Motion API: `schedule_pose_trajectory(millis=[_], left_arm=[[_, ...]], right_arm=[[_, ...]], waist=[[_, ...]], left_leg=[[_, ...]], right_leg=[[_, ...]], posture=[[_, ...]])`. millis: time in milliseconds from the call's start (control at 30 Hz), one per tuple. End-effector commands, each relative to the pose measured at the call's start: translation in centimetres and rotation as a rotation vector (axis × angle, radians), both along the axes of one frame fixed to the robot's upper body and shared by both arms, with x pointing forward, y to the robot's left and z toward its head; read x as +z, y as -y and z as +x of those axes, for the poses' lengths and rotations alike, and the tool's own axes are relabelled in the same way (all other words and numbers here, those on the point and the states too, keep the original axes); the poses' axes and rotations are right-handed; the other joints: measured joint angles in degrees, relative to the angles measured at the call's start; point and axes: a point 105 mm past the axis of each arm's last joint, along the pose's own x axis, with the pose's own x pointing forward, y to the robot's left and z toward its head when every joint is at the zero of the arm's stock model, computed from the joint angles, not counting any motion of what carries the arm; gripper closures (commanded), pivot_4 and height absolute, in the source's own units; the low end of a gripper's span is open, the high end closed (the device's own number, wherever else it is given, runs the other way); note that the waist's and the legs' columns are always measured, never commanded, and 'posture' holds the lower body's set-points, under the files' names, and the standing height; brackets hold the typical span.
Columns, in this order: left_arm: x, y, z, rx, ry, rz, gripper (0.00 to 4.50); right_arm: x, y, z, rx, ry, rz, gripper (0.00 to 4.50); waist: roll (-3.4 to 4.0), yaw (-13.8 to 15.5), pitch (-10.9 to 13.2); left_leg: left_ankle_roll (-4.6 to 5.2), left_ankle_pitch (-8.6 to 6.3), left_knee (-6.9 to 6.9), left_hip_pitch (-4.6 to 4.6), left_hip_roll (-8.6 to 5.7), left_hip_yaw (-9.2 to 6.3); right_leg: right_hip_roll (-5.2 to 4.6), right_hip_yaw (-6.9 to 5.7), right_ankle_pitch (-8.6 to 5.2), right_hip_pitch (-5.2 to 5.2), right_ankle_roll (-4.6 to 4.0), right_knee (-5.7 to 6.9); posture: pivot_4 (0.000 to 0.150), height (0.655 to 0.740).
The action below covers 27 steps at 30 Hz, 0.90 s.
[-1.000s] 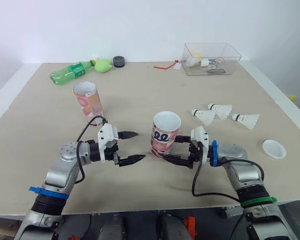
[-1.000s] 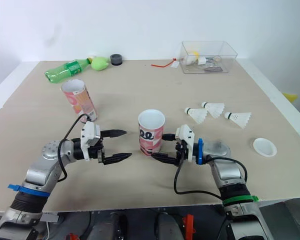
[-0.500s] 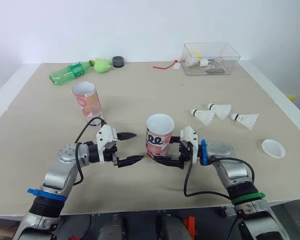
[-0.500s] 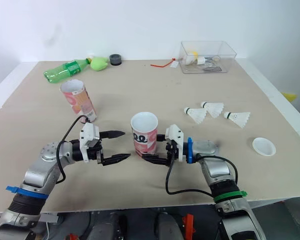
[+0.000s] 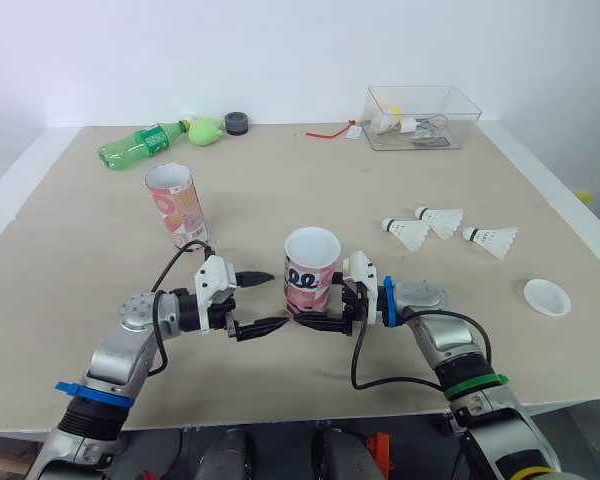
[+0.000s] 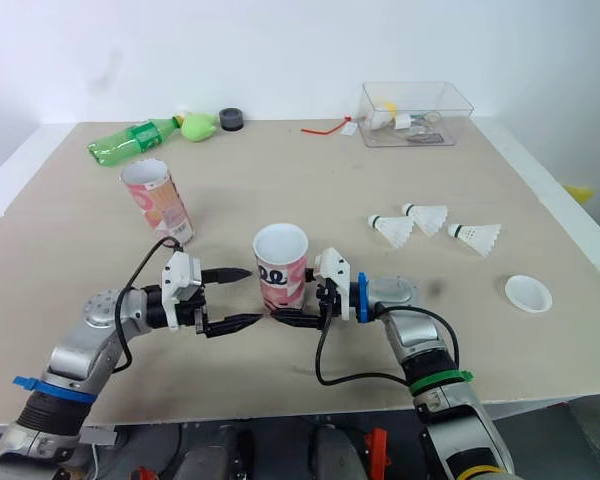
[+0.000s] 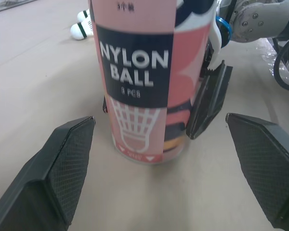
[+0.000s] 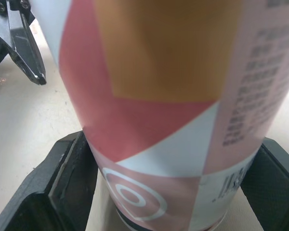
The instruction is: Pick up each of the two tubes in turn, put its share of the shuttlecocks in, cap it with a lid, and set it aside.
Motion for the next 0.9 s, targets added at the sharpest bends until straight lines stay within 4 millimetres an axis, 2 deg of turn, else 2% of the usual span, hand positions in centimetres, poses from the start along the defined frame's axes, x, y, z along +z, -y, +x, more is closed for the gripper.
schedule_pose_trajectory(millis=[33, 67, 100, 167, 400, 567, 700, 800, 833, 900], left_arm=[[1.0, -0.2, -0.3, -0.006, 0.042, -0.007, 0.0], [0.9, -0.2, -0.3, -0.005, 0.042, -0.004, 0.0], [0.9, -0.3, -0.3, -0.005, 0.042, -0.002, 0.0], [0.8, -0.3, -0.3, -0.004, 0.042, 0.002, 0.0], [0.8, -0.2, -0.2, -0.016, 0.051, 0.009, 0.0], [1.1, 0.5, -0.4, -0.053, 0.069, 0.015, 0.0], [1.3, 1.0, -0.7, -0.077, 0.074, 0.012, 0.0], [1.1, 1.1, -0.8, -0.08, 0.07, 0.01, 0.0], [1.1, 1.2, -0.8, -0.085, 0.07, 0.01, 0.0], [1.2, 1.4, -0.9, -0.092, 0.071, 0.004, 0.0]], right_arm=[[1.3, -0.7, 0.1, 0.031, 0.051, 0.024, 0.07], [1.3, -0.7, 0.1, 0.032, 0.053, 0.027, 0.07], [1.4, -0.8, 0.1, 0.031, 0.054, 0.031, 0.58], [1.5, -0.7, 0.1, 0.024, 0.059, 0.038, 1.17], [2.8, 0.3, 0.2, -0.013, 0.103, 0.064, 1.17], [5.9, 3.4, 0.9, -0.17, 0.149, 0.158, 1.17], [9.1, 8.6, 1.6, -0.413, 0.173, 0.265, 1.17], [11.4, 14.2, 1.7, -0.66, 0.189, 0.361, 1.17], [11.8, 16.5, 1.5, -0.759, 0.2, 0.381, 1.17], [12.0, 19.8, 1.2, -0.913, 0.227, 0.382, 1.17]], waist=[[0.0, 0.0, 0.0], [0.0, 0.0, 0.0], [0.0, 0.0, 0.0], [0.0, 0.0, 0.0], [0.0, 0.0, 0.0], [0.0, 0.07, 0.0], [0.0, 0.15, 0.0], [-0.01, 0.14, 0.01], [-0.02, 0.18, 0.01], [-0.02, 0.16, 0.01]], left_leg=[[0.0, 0.0, 0.0, 0.01, 0.0, 0.0], [0.0, 0.0, 0.0, 0.01, 0.01, 0.0], [0.0, 0.0, 0.0, 0.01, 0.01, 0.0], [0.0, 0.0, 0.0, 0.0, 0.01, 0.0], [0.0, 0.0, 0.0, 0.0, 0.0, 0.01], [0.0, 0.0, 0.0, -0.01, 0.0, 0.01], [-0.01, -0.01, -0.01, -0.05, -0.1, 0.01], [-0.02, -0.02, -0.02, -0.05, -0.16, 0.02], [-0.02, -0.02, -0.04, -0.05, -0.18, 0.02], [-0.02, -0.02, -0.05, -0.06, -0.22, -0.03]], right_leg=[[0.0, 0.0, 0.0, 0.0, 0.0, 0.0], [0.0, 0.0, 0.0, 0.0, 0.01, 0.0], [0.01, 0.0, 0.0, 0.0, 0.0, 0.0], [0.01, -0.01, 0.0, 0.0, 0.0, 0.0], [-0.01, 0.0, 0.0, -0.01, 0.0, 0.0], [-0.03, -0.01, 0.0, -0.01, 0.0, 0.0], [-0.18, -0.02, 0.02, -0.01, -0.04, -0.01], [-0.26, -0.01, 0.03, -0.01, -0.05, -0.02], [-0.27, -0.01, 0.02, -0.01, -0.05, -0.02], [-0.26, -0.01, 0.0, 0.0, -0.04, -0.02]], posture=[[0.15, 0.74], [0.15, 0.74], [0.15, 0.74], [0.15, 0.74], [0.15, 0.74], [0.15, 0.74], [0.15, 0.74], [0.15, 0.74], [0.15, 0.74], [0.15, 0.74]])
